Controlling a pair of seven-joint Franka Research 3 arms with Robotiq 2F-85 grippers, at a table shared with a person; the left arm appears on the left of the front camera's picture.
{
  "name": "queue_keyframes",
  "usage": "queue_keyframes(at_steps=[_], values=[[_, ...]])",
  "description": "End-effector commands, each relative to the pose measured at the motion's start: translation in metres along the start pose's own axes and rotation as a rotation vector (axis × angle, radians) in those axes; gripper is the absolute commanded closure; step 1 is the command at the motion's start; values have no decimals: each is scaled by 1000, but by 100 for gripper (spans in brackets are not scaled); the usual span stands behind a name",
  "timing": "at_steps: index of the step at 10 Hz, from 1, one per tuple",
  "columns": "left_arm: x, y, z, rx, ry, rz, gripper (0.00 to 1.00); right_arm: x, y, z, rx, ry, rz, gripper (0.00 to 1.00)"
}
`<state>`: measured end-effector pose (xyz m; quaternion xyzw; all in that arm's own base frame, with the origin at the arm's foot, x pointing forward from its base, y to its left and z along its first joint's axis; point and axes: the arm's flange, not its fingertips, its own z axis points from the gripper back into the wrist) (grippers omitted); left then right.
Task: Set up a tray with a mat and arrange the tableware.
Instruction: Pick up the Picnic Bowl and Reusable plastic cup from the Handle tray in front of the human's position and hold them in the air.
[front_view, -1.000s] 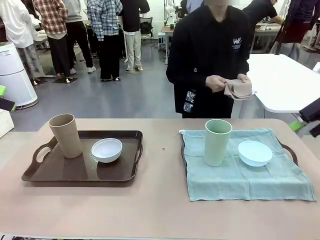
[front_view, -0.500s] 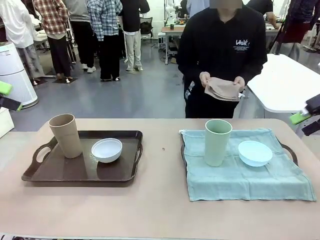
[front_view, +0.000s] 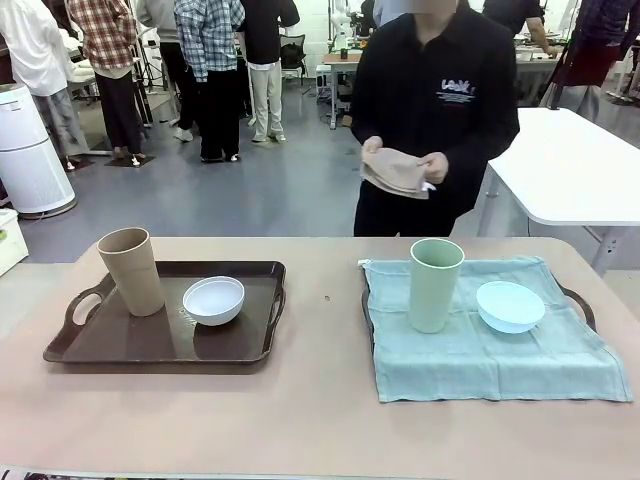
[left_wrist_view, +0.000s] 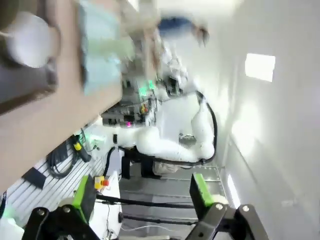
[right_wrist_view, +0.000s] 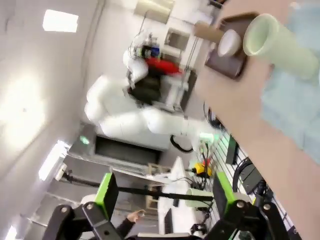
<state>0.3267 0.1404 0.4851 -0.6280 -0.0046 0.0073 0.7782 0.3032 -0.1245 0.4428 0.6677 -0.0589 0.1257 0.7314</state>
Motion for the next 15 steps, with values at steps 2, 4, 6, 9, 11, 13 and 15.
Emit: queue_keyframes(at_steps=[2, 4, 6, 9, 11, 13, 15], values=[[-16, -14, -2, -66, 14, -138, 0, 0, 25, -3, -32, 10, 88, 0], [5, -6, -11, 11, -191, -16, 0, 11, -9, -3, -91, -125, -8, 0], [3, -2, -18, 49, -235, 3, 0, 11, -10, -6, -121, -136, -6, 0], [10, 4, -2, 35, -187, -20, 0, 11, -12, 8, -116, -111, 4, 0], [10, 4, -2, 35, -187, -20, 0, 11, -12, 8, -116, -111, 4, 0], [10, 4, -2, 35, -187, -20, 0, 11, -12, 8, -116, -111, 4, 0], [10, 4, -2, 35, -187, -20, 0, 11, -12, 8, -116, -111, 4, 0]])
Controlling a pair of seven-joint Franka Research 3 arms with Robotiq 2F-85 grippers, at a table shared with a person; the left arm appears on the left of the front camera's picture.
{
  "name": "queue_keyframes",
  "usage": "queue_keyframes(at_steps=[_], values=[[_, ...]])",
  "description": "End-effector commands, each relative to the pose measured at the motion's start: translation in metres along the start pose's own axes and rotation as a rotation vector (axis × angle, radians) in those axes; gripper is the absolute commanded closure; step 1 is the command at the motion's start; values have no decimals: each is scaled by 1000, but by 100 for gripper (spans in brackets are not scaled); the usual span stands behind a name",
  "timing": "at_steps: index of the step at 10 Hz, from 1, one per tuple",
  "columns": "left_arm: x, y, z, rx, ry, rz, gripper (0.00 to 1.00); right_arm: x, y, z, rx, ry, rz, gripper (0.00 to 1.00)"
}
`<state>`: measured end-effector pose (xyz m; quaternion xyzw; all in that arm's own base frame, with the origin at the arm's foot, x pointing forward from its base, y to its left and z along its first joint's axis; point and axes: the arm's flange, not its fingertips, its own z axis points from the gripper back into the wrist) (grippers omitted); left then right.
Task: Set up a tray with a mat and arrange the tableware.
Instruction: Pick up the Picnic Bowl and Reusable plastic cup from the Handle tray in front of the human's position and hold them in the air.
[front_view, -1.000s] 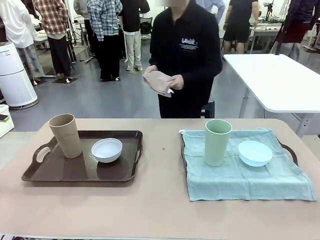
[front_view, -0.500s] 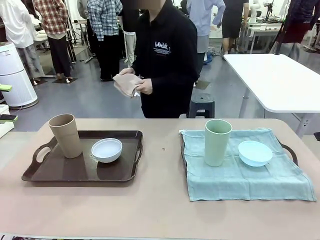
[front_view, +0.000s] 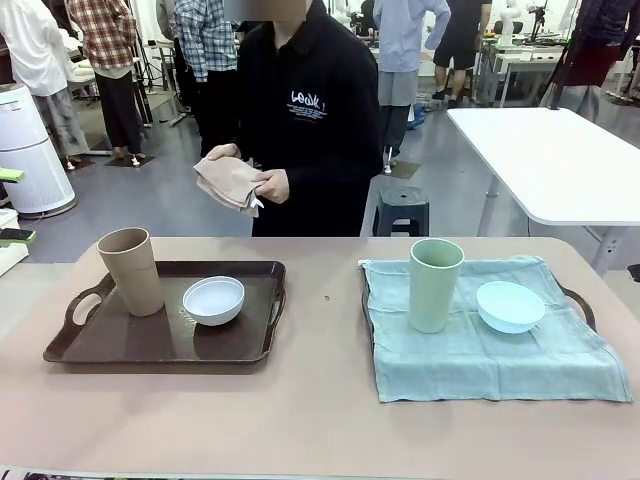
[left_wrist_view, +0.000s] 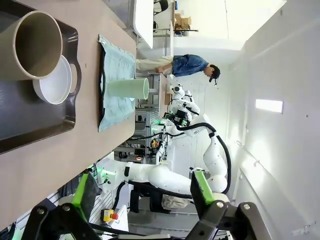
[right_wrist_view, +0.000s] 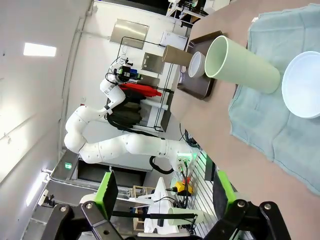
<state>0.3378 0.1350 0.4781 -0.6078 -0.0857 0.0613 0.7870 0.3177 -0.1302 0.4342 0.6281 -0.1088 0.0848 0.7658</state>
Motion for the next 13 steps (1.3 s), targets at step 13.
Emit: queue_keyframes(at_steps=[13], values=[[0, -2, 5, -7, 7, -2, 0, 0, 1, 2, 6, 3, 1, 0]])
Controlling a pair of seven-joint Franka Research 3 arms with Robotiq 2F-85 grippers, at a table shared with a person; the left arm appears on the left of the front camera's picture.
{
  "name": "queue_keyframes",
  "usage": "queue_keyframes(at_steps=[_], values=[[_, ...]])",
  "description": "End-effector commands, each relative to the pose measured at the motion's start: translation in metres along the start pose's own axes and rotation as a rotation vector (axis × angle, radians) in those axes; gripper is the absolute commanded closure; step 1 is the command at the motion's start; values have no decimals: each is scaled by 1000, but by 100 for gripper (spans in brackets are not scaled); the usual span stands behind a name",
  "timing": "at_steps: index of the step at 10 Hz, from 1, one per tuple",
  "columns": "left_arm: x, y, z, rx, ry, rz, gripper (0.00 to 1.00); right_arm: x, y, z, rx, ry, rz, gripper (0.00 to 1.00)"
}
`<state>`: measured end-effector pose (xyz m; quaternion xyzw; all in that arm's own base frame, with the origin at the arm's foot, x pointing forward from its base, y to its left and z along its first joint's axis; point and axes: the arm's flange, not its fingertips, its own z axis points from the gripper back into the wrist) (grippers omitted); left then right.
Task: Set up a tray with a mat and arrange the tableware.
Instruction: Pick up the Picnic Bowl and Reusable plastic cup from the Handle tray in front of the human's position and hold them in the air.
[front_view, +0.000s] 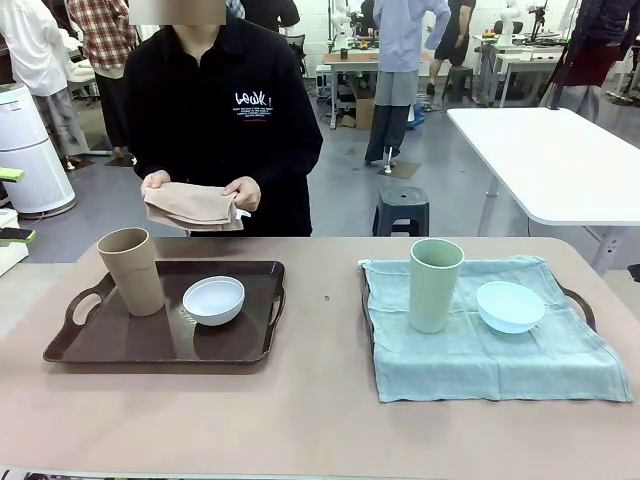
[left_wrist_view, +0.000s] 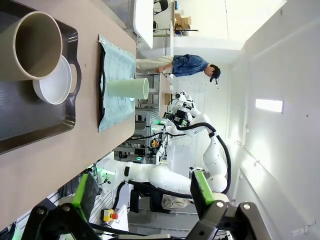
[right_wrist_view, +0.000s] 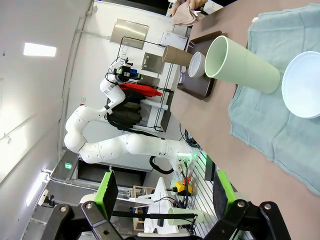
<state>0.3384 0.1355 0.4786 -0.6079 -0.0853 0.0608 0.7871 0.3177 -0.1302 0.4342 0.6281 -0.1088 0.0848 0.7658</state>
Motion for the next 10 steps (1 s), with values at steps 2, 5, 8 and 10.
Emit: queue_keyframes(at_steps=[2, 5, 8, 10], values=[[-1, -1, 4, -7, 6, -1, 0, 0, 1, 2, 6, 3, 1, 0], [-1, -1, 4, -7, 6, -1, 0, 0, 1, 2, 6, 3, 1, 0], [0, 0, 0, 0, 0, 0, 0, 0, 0, 0, 0, 0, 0, 0], [26, 10, 15, 82, 116, -207, 0, 11, 30, -19, -80, 4, -12, 0]])
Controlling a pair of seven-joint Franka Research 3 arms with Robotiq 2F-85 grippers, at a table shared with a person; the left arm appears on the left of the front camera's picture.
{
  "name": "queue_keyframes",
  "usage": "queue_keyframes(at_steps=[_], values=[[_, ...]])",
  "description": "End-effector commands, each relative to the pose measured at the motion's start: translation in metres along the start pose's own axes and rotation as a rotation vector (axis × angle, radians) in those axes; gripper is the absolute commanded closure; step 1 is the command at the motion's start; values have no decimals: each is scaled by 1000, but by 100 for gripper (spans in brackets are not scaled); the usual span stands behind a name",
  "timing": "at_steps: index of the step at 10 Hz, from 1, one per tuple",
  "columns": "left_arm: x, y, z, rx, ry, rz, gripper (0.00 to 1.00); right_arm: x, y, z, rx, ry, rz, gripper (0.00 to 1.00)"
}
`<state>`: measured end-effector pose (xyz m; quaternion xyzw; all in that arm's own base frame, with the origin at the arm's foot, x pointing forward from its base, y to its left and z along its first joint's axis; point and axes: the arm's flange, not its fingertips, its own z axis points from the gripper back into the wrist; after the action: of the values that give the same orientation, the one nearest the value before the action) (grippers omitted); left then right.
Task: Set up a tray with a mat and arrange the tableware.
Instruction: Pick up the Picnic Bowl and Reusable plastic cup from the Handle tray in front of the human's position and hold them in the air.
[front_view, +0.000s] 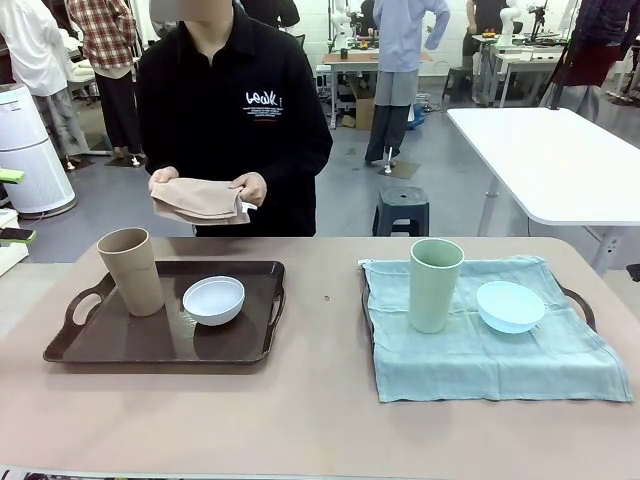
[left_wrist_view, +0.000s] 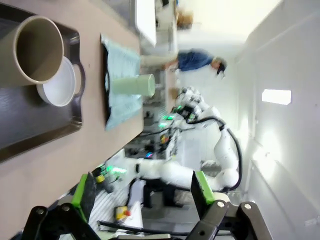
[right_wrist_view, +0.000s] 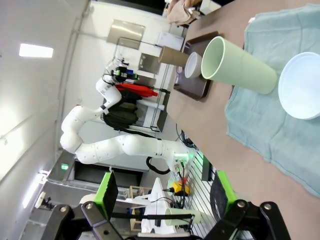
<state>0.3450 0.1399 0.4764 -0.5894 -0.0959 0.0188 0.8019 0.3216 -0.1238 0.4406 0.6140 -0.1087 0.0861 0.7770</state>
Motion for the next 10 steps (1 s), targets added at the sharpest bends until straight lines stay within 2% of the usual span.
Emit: queue_keyframes(at_steps=[1, 3, 5, 6, 7, 9, 10], values=[[32, -1, 34, 122, 135, -260, 0, 16, 71, -29, -132, 30, 25, 0], [54, -25, 53, 340, 156, -505, 0, 43, 164, -79, -302, 49, 115, 0], [56, -49, 39, 639, 187, -747, 0, 62, 235, -165, -359, 139, 150, 0], [51, -66, 36, 600, 181, -730, 0, 61, 251, -194, -318, 266, 161, 0], [65, -52, 56, 477, 245, -605, 0, 37, 232, -132, -317, 97, 175, 0], [65, -52, 56, 477, 245, -605, 0, 37, 232, -132, -317, 97, 175, 0], [65, -63, 53, 531, 240, -672, 0, 41, 256, -168, -334, 149, 179, 0]])
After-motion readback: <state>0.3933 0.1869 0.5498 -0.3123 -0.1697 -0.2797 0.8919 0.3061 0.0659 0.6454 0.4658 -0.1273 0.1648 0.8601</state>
